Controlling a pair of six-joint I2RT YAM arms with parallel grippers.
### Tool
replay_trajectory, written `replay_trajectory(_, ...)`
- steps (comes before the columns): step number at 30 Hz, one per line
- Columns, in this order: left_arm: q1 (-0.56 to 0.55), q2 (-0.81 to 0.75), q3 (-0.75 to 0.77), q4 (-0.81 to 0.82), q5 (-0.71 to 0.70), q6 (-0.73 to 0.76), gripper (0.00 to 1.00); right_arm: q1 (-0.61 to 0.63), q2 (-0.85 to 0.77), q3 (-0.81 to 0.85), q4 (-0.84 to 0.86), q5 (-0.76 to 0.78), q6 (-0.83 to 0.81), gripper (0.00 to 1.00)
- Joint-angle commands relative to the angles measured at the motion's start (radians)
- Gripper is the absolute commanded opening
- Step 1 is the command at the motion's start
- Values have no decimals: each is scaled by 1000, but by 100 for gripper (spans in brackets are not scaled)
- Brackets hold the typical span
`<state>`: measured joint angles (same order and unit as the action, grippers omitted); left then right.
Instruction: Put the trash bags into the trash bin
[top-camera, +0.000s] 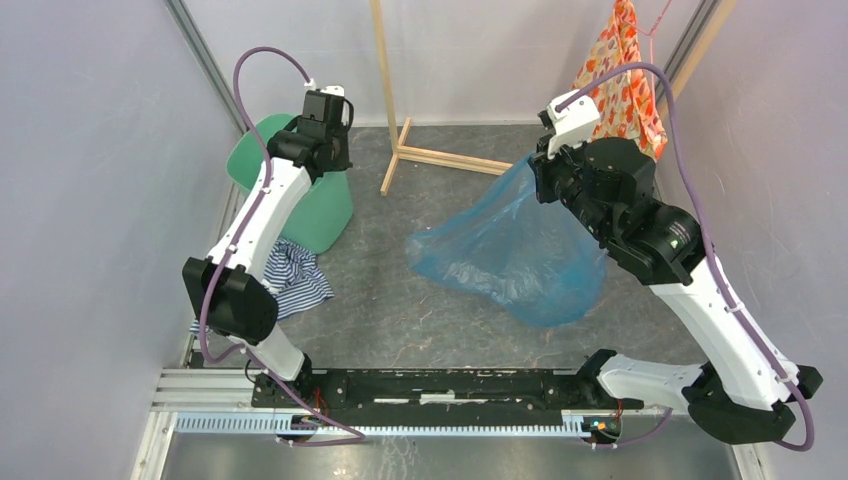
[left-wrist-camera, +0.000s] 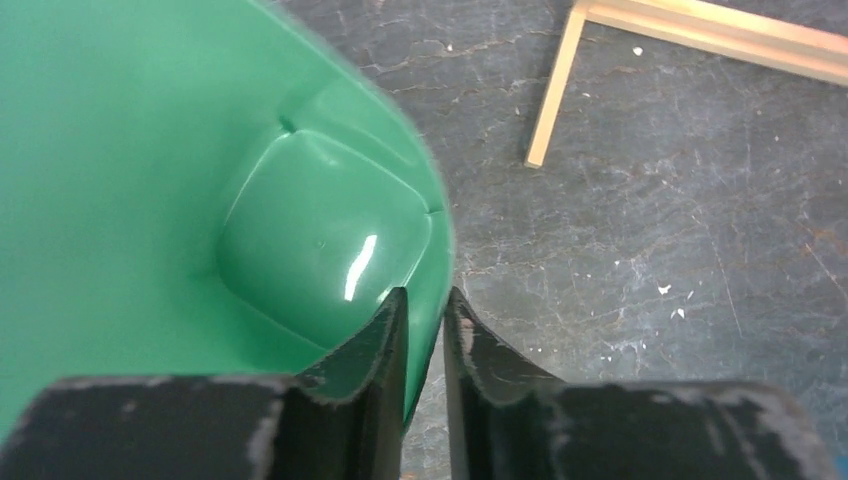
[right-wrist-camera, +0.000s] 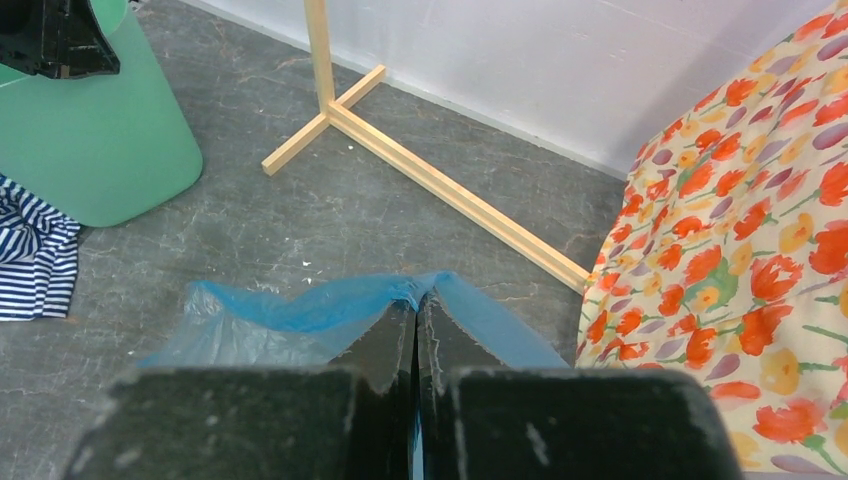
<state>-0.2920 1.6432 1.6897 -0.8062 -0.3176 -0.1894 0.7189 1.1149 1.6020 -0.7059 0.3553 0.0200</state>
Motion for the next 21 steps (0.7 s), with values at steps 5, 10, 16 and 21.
replay_trajectory(5,-16,-47,39,6,132,38,2,0,14,66,15,15,-12,0)
replay_trajectory(10,-55,-108,44,-16,189,22,2,0,18,111,14,79,-11,0)
replay_trajectory(16,-151,-162,54,-47,208,-24,2,0,-11,136,68,197,-38,0)
replay_trajectory(21,-273,-180,56,-58,191,-75,2,0,-83,127,172,241,-51,0)
